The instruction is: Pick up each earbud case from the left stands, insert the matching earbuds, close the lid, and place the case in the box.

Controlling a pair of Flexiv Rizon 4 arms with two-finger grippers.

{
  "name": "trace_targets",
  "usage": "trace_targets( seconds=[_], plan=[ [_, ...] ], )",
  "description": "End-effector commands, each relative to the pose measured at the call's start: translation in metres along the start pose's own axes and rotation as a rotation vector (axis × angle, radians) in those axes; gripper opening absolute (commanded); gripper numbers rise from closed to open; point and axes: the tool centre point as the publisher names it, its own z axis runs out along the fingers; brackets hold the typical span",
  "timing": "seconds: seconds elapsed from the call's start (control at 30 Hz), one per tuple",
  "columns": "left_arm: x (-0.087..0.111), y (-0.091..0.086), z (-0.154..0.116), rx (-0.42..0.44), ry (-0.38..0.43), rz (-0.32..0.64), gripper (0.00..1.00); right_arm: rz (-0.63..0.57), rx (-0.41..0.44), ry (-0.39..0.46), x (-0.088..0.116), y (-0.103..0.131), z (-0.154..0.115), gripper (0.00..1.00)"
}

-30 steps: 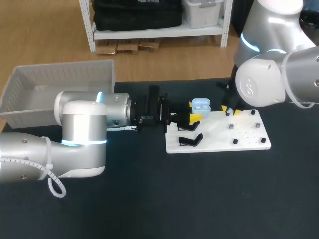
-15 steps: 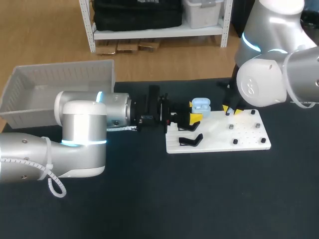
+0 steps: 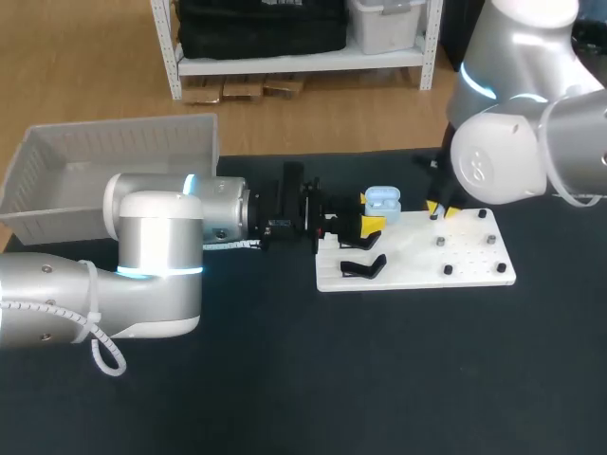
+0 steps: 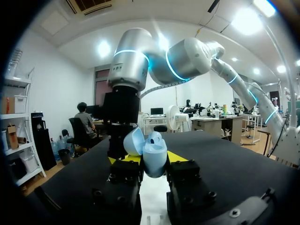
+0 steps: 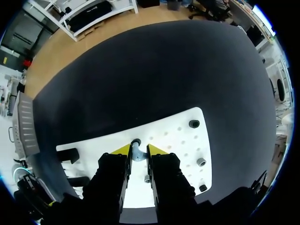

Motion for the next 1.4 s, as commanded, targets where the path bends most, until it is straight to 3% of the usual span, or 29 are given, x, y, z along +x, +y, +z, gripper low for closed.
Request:
trace_targets(
  seconds=[0.03,0.3,0.5,0.73,0.9,1.1,1.4],
  plan=[
    [0.001,-0.002,0.0,-0.007,-0.003,0.004,0.0,-0.003,-0.008,-0.019,0.006,-0.005,-0.014,0.0],
    [0.001,-0.002,0.0,-0.007,-0.003,0.004,0.0,-0.011,-0.02,-0.051,0.007,-0.01,-0.053,0.0],
    [0.001,-0.002,0.0,-0.007,-0.003,0.004,0.0,-0.024,0.033,-0.103,0.009,-0.011,-0.105,0.0],
    [0.001,-0.002,0.0,-0.007,-0.003,0.004,0.0,-0.095,0.111,-0.103,0.034,0.003,-0.163,0.0],
    [0.001,-0.002,0.0,-0.007,-0.003,0.004,0.0,-0.136,0.104,-0.048,0.061,0.022,-0.193,0.0],
    [0.001,-0.002,0.0,-0.007,-0.003,0.004,0.0,-0.143,0.103,0.025,0.085,0.039,-0.198,0.0],
    [0.001,-0.002,0.0,-0.007,-0.003,0.004,0.0,-0.143,0.103,0.025,0.085,0.039,-0.198,0.0]
  ],
)
